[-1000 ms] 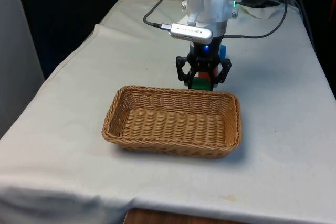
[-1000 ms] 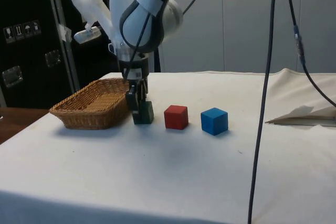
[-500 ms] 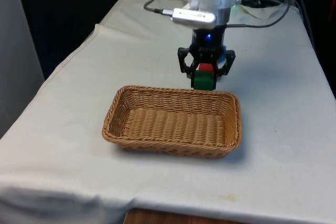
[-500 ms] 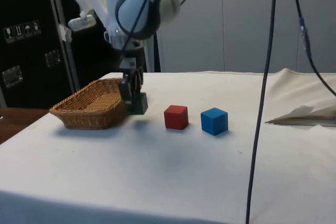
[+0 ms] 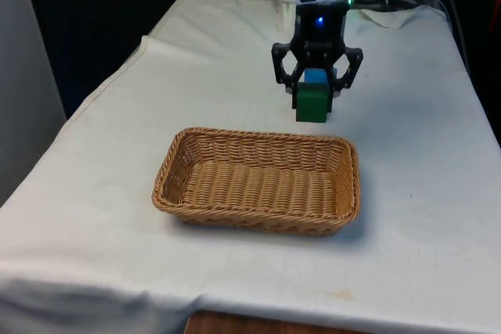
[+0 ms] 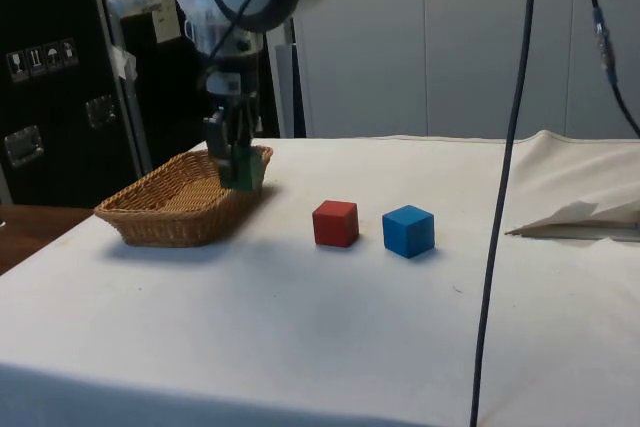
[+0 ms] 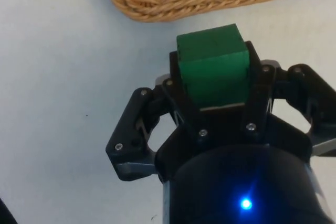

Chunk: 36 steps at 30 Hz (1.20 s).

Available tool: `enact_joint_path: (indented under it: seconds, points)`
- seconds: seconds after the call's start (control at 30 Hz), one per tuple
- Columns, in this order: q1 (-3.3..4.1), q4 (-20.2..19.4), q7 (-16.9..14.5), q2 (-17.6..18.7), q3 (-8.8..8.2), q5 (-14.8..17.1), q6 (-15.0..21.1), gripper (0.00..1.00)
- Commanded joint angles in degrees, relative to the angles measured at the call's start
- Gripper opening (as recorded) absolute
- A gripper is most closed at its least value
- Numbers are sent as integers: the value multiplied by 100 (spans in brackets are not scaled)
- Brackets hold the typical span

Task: Pick up exactly two blocks and place them into the basket.

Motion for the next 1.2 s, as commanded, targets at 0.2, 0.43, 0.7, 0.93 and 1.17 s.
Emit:
enact_joint_path:
  seconds: [0.2, 0.43, 0.7, 0.93, 1.17]
  points:
    - [23, 338, 115, 57, 40, 11, -138, 2]
    - [-34, 831, 34, 344, 97, 189, -315, 2]
    - [-132, 1467, -160, 791, 92, 470, -458, 2]
    - [-132, 1845, -378, 1083, -40, 745, -527, 2]
    - [-338, 2320, -905, 1576, -92, 1324, -607, 2]
